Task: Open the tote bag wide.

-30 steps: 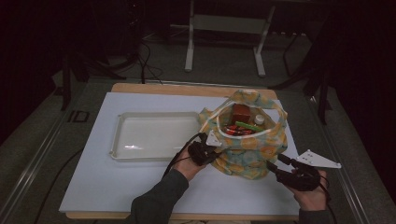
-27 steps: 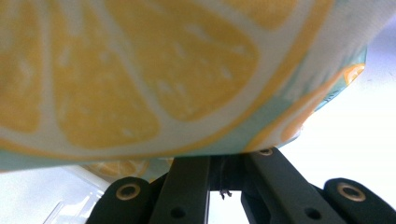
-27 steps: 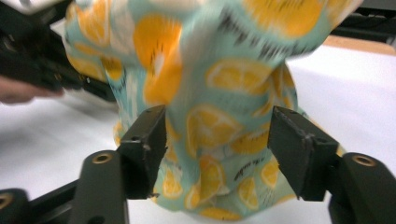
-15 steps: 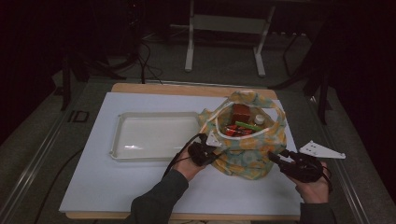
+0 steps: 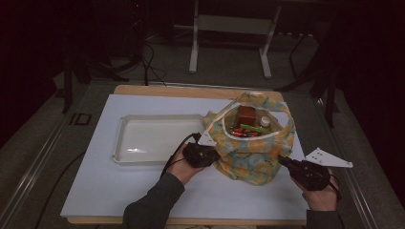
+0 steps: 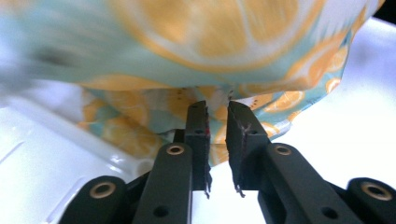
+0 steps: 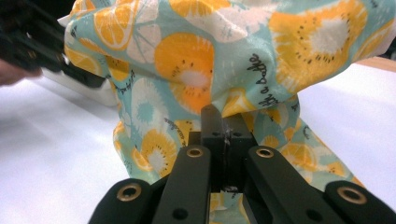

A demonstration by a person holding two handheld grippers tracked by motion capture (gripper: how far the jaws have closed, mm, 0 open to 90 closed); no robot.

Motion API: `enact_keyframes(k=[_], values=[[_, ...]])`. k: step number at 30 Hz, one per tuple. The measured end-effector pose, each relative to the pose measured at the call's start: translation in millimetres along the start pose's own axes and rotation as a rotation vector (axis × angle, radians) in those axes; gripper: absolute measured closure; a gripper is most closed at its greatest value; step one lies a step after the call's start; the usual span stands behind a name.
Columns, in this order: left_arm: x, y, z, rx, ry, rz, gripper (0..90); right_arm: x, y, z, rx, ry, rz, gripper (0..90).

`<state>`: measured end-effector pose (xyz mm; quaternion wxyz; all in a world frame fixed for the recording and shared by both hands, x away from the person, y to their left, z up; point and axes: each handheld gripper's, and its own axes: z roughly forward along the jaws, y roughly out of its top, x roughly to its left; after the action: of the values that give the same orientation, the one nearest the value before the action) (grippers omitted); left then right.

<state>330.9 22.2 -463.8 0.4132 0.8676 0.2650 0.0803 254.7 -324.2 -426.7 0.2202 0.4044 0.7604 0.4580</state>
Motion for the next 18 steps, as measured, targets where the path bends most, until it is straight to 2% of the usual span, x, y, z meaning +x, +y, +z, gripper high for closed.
enact_keyframes(k=[4,7,15,18], values=[[12.0,1.9,-17.6,-0.041,0.022,-0.039,72.3,1.5,-4.1,2.3,0.013,-0.001,-0.004,90.0],[20.8,5.1,-29.3,-0.082,0.011,-0.086,68.4,2.5,-4.2,3.0,0.010,-0.011,0.000,90.0],[35.3,20.0,-57.1,-0.157,0.020,-0.115,60.2,4.4,-4.4,3.8,0.016,-0.011,-0.014,90.0],[38.0,27.6,-62.7,-0.176,0.019,-0.112,57.4,5.2,-4.6,4.0,0.020,-0.011,-0.015,90.0]])
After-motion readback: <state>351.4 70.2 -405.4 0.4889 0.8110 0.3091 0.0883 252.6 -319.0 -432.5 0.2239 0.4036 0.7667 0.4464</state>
